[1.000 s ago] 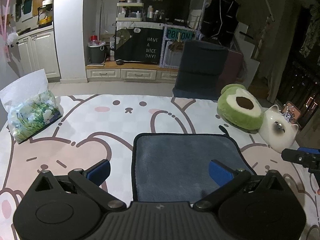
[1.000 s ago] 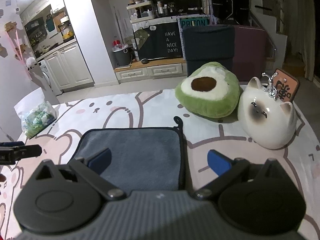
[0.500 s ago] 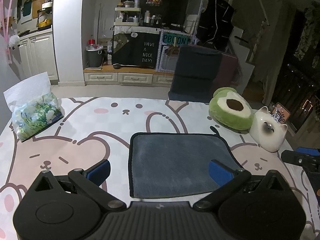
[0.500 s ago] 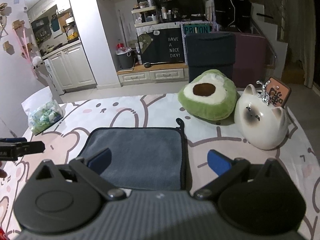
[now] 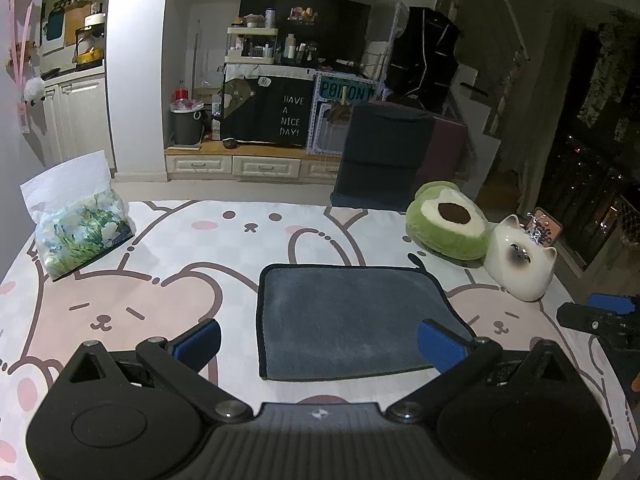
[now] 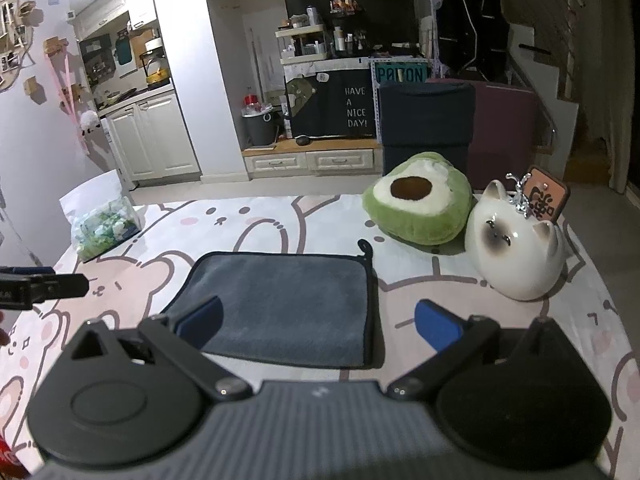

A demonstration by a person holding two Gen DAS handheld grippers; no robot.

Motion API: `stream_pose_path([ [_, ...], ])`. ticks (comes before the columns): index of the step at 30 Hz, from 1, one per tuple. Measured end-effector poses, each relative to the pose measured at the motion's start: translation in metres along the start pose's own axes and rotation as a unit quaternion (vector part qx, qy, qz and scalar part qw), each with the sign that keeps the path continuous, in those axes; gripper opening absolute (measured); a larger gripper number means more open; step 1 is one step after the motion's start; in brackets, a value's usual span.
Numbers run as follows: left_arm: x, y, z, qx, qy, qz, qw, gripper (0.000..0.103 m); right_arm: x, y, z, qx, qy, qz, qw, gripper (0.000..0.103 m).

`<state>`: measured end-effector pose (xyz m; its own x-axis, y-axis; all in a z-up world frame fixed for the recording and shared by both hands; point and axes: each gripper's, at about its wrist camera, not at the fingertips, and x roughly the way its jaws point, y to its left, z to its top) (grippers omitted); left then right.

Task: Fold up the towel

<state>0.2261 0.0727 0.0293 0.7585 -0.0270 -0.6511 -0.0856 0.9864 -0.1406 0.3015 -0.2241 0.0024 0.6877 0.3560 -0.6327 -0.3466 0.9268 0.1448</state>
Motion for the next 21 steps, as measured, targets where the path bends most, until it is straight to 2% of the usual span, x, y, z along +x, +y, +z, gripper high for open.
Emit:
stream_pose_path([
  [21,-0.054,-0.022,-0.029,0.038,-0.019,0.018,0.9989,0.103,-0.049,0.013,-0.034,-0.016,-0.028,-0.003,0.999,0.103],
])
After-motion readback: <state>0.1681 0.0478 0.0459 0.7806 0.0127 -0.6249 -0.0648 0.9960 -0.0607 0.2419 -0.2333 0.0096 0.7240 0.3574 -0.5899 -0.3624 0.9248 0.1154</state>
